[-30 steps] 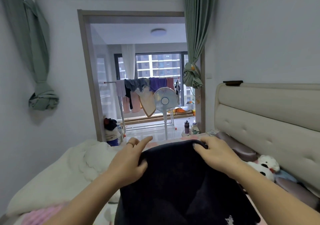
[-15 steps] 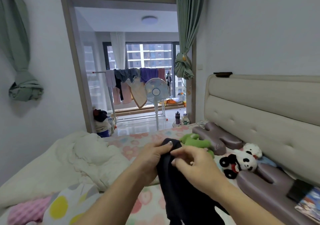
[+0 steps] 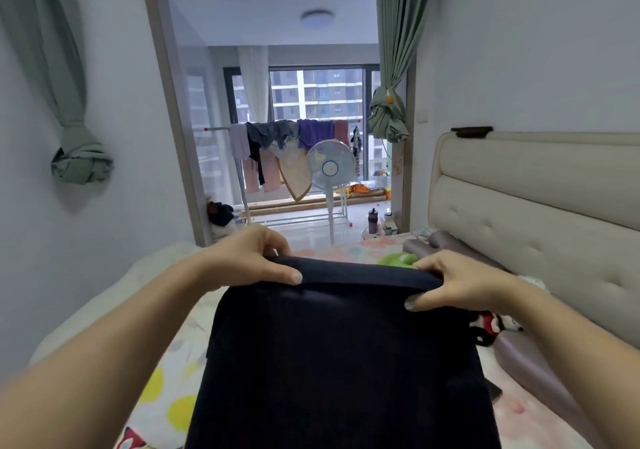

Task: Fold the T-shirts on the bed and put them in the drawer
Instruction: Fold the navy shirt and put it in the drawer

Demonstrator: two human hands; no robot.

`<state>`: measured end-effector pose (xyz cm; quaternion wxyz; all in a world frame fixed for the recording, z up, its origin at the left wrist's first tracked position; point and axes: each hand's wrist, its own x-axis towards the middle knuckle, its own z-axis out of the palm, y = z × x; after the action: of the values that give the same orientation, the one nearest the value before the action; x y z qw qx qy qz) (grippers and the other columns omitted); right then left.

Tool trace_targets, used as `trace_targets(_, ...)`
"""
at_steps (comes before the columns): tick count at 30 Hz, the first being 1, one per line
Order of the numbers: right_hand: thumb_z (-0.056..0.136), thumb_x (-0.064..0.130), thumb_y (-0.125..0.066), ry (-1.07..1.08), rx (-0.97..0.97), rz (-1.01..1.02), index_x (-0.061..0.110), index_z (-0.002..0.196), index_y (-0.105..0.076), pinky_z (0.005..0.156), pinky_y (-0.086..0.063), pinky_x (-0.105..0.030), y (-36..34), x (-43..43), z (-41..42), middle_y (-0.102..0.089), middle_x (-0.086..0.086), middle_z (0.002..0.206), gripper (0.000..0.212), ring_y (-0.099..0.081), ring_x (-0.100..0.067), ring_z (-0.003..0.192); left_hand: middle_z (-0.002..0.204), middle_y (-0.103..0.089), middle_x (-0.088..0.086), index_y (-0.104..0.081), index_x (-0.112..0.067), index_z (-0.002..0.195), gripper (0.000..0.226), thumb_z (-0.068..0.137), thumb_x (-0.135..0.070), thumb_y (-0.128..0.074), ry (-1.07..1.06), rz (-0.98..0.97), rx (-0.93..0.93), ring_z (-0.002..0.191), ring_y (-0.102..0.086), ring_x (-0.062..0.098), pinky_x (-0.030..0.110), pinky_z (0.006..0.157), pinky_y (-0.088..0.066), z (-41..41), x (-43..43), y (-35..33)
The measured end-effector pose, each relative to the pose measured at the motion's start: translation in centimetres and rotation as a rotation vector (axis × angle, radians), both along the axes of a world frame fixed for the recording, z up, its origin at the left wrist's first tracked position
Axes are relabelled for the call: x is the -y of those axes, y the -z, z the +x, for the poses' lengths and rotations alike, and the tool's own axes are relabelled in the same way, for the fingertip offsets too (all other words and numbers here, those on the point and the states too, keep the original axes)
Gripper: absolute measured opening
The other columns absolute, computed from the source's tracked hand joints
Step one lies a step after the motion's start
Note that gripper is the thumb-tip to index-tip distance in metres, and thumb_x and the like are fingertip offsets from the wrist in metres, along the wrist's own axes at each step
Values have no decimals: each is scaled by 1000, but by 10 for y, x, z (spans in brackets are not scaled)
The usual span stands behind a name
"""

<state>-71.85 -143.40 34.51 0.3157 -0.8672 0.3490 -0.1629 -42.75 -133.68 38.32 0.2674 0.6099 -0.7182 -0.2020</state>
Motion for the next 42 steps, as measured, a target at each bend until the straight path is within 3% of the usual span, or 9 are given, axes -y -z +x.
trace_targets(4,67,34,-80,-5,-76,-199,30,65,-59,51,-36,-8,-12,1,7,-57,25,62,22,-52,6,55,46,-48,-14,-57,-18,59,40,53,-46,-86,-58,21,217,46,-47,0,12,44,-33,26,-8,3)
trace_targets(9,72,17,-74,123,-75,-501,31,63,-48,52,-32,-17,-18,10,16,-52,11,64,31,-49,-1,60,67,-53,-10,-54,-23,71,24,68,-21,-78,-247,-166,447,68,-53,14,24,56,-36,51,-7,16)
trace_targets(13,74,-2,-58,355,137,-616,26,77,-42,58,-19,-26,-10,15,20,-42,0,85,33,-41,-19,75,72,-48,-1,-40,-30,70,37,77,-3,-63,-455,-377,244,66,-46,18,19,50,-30,65,-9,33)
trace_targets(18,81,-4,-39,494,116,-546,29,114,-39,66,-33,-31,13,17,22,-50,-12,82,47,-46,-28,72,70,-57,4,-41,-22,105,37,80,5,-45,-549,-410,297,64,-52,30,29,49,-31,59,-10,51)
trace_targets(22,87,6,-41,487,82,-585,39,121,-33,63,-42,-37,27,13,19,-53,-15,74,48,-51,-32,67,85,-58,23,-42,-8,81,10,88,-1,-38,-751,-341,330,72,-47,35,34,59,-29,58,-7,67)
trace_targets(27,87,15,-59,413,98,-706,23,130,-51,70,-47,-45,29,6,12,-67,-26,89,44,-61,-46,83,79,-56,9,-53,-18,80,31,90,1,-31,-665,-228,-165,75,-51,28,30,57,-39,74,-7,82)
trace_targets(34,82,18,-69,446,73,-783,13,95,-73,65,-35,-31,10,13,-18,-73,-15,86,15,-66,-37,82,62,-51,-15,-64,-19,76,7,82,-17,-69,-397,-277,339,62,-49,13,14,57,-33,93,-32,53)
trace_targets(37,84,13,-65,440,123,-696,18,98,-72,70,-34,-26,17,16,-16,-73,-6,95,17,-65,-29,90,76,-62,9,-56,-10,74,24,91,-27,-56,-504,9,569,71,-48,23,30,58,-24,84,-34,59)
trace_targets(42,89,10,-54,536,244,-455,18,99,-69,80,-45,-34,59,21,-5,-71,-7,99,20,-62,-29,96,93,-66,19,-64,-6,91,22,97,-10,-43,-608,-54,-243,83,-58,26,31,70,-43,56,-39,94)
